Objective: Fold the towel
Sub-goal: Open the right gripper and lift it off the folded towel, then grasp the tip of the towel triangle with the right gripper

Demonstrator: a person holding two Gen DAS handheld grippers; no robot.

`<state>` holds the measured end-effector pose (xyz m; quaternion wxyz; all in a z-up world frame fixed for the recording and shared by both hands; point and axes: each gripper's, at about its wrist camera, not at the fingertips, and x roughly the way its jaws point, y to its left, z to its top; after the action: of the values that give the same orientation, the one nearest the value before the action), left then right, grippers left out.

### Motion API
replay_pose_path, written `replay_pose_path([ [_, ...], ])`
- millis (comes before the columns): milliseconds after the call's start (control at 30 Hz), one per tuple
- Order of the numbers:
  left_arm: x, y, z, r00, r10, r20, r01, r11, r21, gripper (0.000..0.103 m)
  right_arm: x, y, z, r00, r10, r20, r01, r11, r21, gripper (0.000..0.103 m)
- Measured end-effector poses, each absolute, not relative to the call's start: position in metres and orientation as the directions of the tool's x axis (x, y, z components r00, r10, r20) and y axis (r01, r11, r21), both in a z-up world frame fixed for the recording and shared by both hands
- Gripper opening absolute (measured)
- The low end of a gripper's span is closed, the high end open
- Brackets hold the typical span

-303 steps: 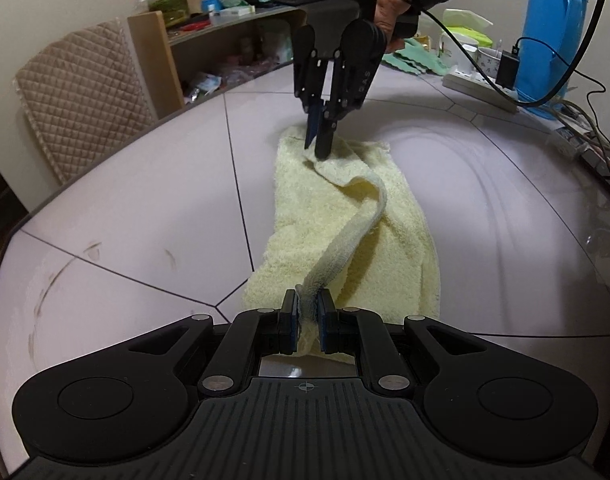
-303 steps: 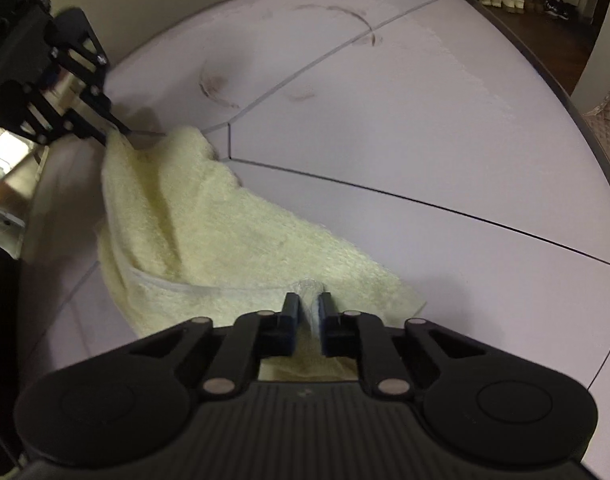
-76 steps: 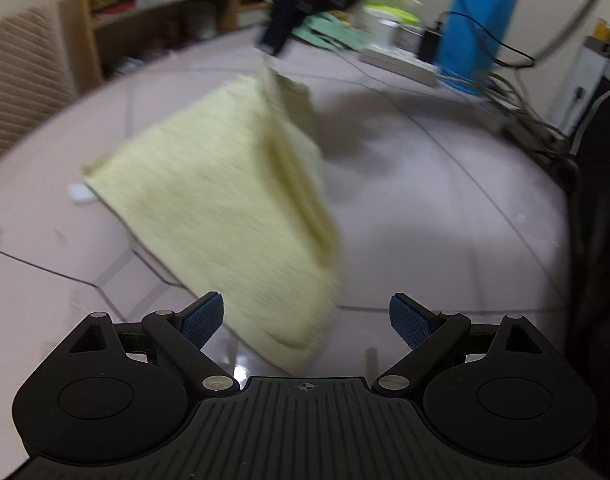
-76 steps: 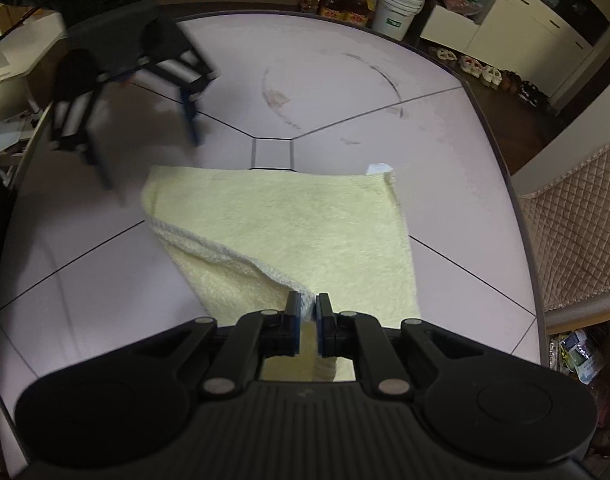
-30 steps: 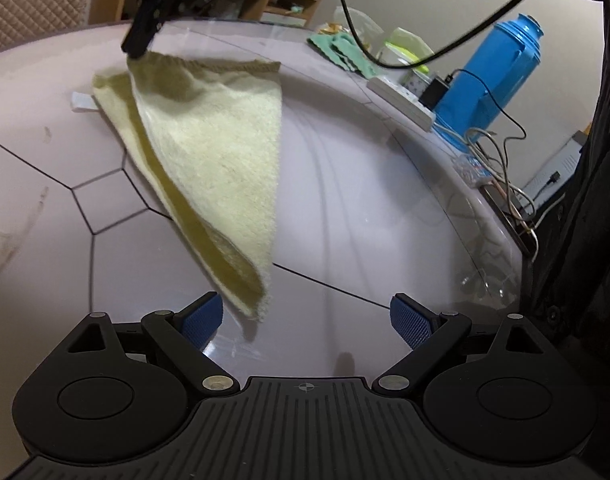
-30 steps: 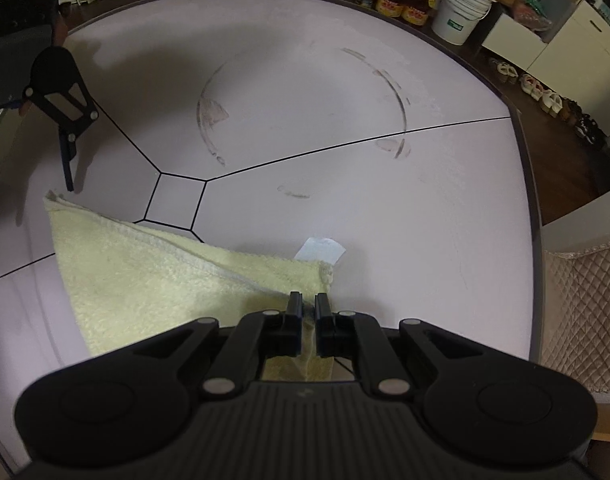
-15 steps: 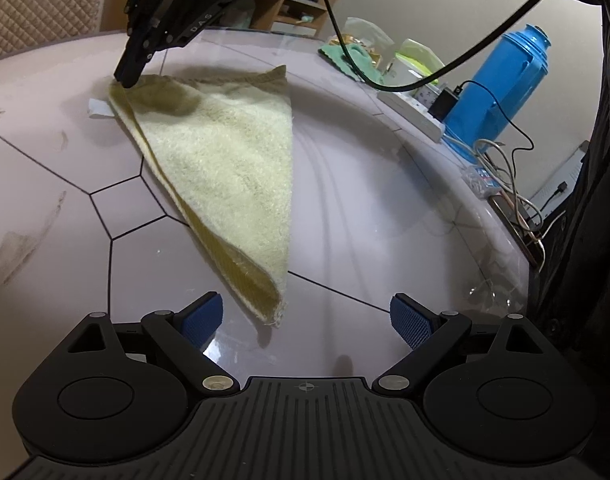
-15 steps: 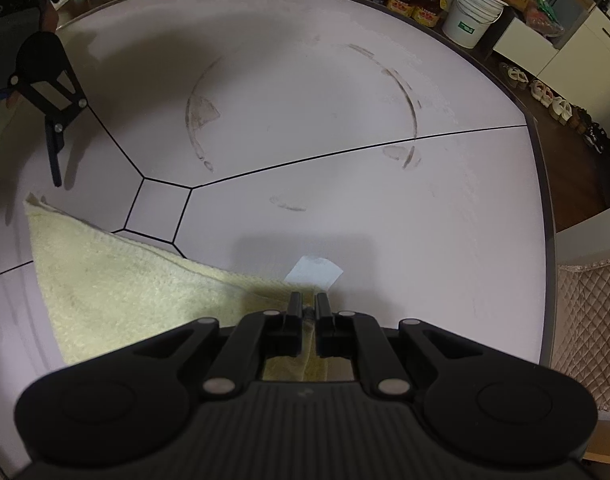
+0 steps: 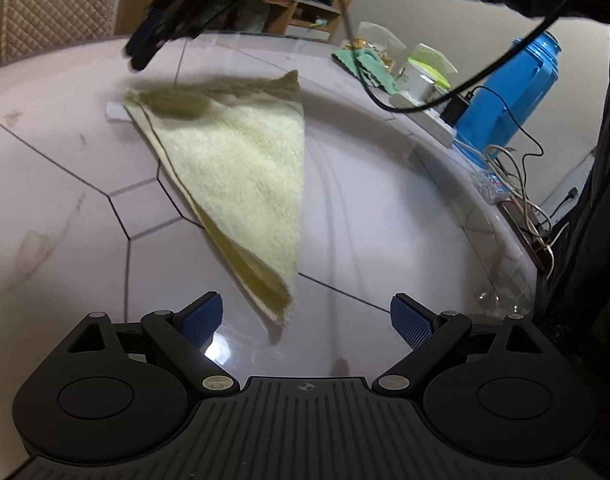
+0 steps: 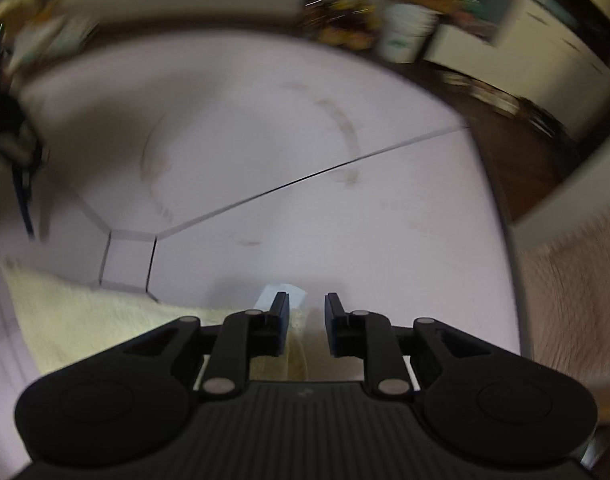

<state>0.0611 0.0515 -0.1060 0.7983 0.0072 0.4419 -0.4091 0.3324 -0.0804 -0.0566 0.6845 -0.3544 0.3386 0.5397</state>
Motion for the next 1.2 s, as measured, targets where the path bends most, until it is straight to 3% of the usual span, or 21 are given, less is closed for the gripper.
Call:
replay_pose_path([
  [100,0.069,0.051,-0.096,0.282,-0.639,-0.715,0.68,0.659,-0.321,0.095,0.33,-0.126,-0.042,0.231,0.527,-0.818,-0.93,0.367,-0.026,0.039],
  [200,0.082,0.05,-0.086,0.304,-0.621,-0.723,0.692,0.665,-0.281,0.1,0.313,-0.165,-0.041,0.281,0.524,-0.804,-0.87,0.493,0.018,0.057],
  [400,0.126,0.049,-0.064,0.341,-0.603,-0.721,0.692,0.68,-0.242,0.103,0.278,-0.242,-0.041,0.375,0.494,-0.785,-0.707,0.7,0.102,0.076],
  [600,0.181,0.034,-0.051,0.331,-0.583,-0.742,0.682,0.692,-0.239,0.103,0.26,-0.308,-0.061,0.442,0.495,-0.748,-0.47,0.838,0.277,0.076],
  [833,0.239,0.012,-0.05,0.323,-0.497,-0.805,0.626,0.751,-0.212,0.103,0.284,-0.353,-0.094,0.49,0.557,-0.671,-0.301,0.83,0.469,0.076],
  [1200,0.27,-0.005,-0.061,0.299,-0.491,-0.818,0.637,0.741,-0.211,0.103,0.322,-0.38,-0.135,0.413,0.647,-0.641,-0.365,0.763,0.534,0.061],
])
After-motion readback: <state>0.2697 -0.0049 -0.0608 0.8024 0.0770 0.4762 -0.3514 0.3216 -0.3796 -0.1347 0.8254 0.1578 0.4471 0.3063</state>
